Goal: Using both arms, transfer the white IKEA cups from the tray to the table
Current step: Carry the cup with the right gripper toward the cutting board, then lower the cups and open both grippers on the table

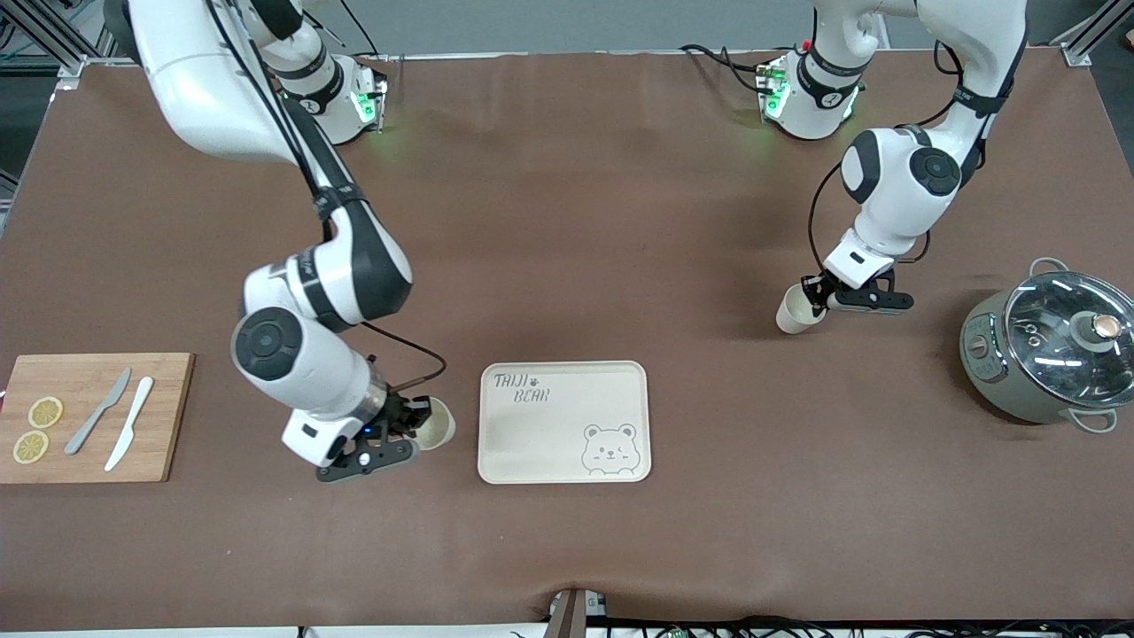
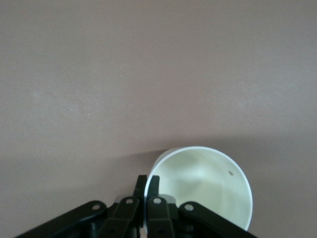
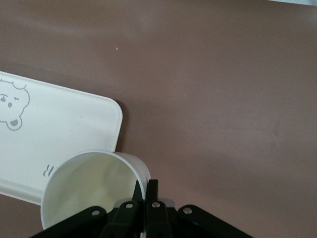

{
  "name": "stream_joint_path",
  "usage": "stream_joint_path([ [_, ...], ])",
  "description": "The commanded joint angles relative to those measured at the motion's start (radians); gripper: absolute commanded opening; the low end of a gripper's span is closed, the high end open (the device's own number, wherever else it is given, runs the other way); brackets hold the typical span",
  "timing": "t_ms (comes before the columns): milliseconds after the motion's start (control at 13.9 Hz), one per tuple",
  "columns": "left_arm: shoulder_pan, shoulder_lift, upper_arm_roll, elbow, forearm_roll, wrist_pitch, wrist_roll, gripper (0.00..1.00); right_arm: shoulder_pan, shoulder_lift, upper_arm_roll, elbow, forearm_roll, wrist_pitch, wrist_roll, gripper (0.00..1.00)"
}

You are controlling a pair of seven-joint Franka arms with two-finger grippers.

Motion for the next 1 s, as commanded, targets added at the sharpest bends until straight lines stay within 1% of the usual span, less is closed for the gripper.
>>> stream_joint_path([
  [0, 0.005, 0.029, -0.005, 0.001, -0.017, 0.048, 0.038, 0.00, -0.062, -0.127, 0.022, -0.126, 0.012, -0.032, -0.104, 0.00],
  [72, 0.005, 0.030, -0.005, 0.003, -0.017, 0.048, 0.038, 0.18, -0.085, -0.164, 0.022, -0.175, 0.013, -0.030, -0.150, 0.00],
  [143, 0.005, 0.033, -0.005, 0.005, -0.017, 0.048, 0.038, 0.82, -0.111, -0.201, 0.022, -0.223, 0.012, -0.029, -0.171, 0.00],
  [215, 0.005, 0.035, -0.006, 0.009, -0.017, 0.048, 0.038, 1.00, -0.129, -0.241, 0.022, -0.269, 0.013, -0.029, -0.175, 0.00],
  [358, 0.005, 0.027, -0.006, 0.014, -0.017, 0.048, 0.028, 1.00, -0.171, -0.318, 0.019, -0.362, 0.012, -0.021, -0.184, 0.00],
  [430, 0.006, 0.020, -0.006, 0.014, -0.017, 0.047, 0.019, 1.00, -0.201, -0.344, 0.019, -0.393, 0.012, -0.023, -0.223, 0.00],
  [502, 0.006, 0.018, -0.006, 0.015, -0.019, 0.047, 0.013, 1.00, -0.244, -0.359, 0.020, -0.413, 0.012, -0.024, -0.306, 0.00],
  [645, 0.005, 0.004, -0.008, 0.024, -0.019, 0.047, -0.005, 1.00, -0.339, -0.353, 0.022, -0.416, 0.016, -0.023, -0.438, 0.00],
  [717, 0.005, -0.016, -0.008, 0.024, -0.019, 0.039, -0.008, 1.00, -0.375, -0.347, 0.020, -0.416, 0.034, -0.018, -0.487, 0.00],
  [860, 0.005, -0.049, -0.008, 0.024, -0.019, 0.002, -0.010, 1.00, -0.421, -0.330, 0.019, -0.419, 0.047, 0.005, -0.537, 0.00],
  [932, 0.005, -0.062, -0.008, 0.031, -0.020, -0.027, -0.012, 1.00, -0.430, -0.324, 0.019, -0.441, 0.047, 0.037, -0.541, 0.00],
])
